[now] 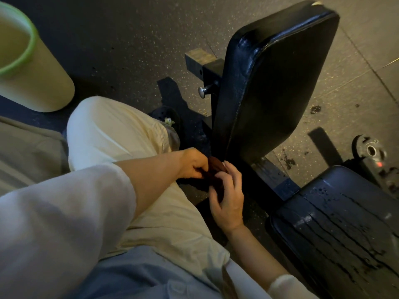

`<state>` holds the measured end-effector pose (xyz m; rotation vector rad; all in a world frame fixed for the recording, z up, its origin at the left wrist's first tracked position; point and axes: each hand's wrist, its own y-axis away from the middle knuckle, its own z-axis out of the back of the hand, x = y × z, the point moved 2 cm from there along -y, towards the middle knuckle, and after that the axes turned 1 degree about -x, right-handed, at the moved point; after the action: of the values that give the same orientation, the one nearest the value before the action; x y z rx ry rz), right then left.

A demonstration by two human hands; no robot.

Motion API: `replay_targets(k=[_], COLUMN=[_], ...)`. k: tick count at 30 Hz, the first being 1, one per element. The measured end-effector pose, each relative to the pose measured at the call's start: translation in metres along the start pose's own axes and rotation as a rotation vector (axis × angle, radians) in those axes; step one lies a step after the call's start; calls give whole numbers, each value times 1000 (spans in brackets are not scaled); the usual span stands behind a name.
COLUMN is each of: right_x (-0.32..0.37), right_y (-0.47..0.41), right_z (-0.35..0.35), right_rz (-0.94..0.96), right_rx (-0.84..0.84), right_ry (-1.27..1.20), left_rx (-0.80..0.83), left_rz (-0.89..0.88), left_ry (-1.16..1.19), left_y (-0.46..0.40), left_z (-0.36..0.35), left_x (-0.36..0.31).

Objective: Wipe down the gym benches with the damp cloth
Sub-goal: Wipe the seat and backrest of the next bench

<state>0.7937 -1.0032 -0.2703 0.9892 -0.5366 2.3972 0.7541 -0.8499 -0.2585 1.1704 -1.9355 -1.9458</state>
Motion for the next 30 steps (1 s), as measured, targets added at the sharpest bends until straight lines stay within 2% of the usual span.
replay_targets(k=[2,4,5,7,9,14,22,26,30], right_x=[-9,-20,-26,-36,-42,-49,-52,-52,-50], right_y=[1,-9,-15,-25,-28,-28,-32,-32,-33], right_z=[8,14,15,14,12,17,30,27,27], right_rz=[-68,-210,-280,-348,-335,-321,-297,-321,-325], right_rx=[-87,-191,-191,-143,-106,-68,15,-21,-33], right_ry=[-16,18,19,-27,-52,-66,-70,-99,-105], left_rx=[-155,-372,-455,-442,-397,-421,-239,-307,-408], left_rz=[-67,-130,-158,-202,-193,-180,-188,-214,-297], left_ry=[38,125,158,188,274,336,395,446,239], left_y=[-2,-7,-11,-12,-13,-33,-40,-42,-38], left_z=[-2,-13,-23,-47,-60,-50,-46,-45,-46], left_x=[5,17,26,39,48,48,49,47,46])
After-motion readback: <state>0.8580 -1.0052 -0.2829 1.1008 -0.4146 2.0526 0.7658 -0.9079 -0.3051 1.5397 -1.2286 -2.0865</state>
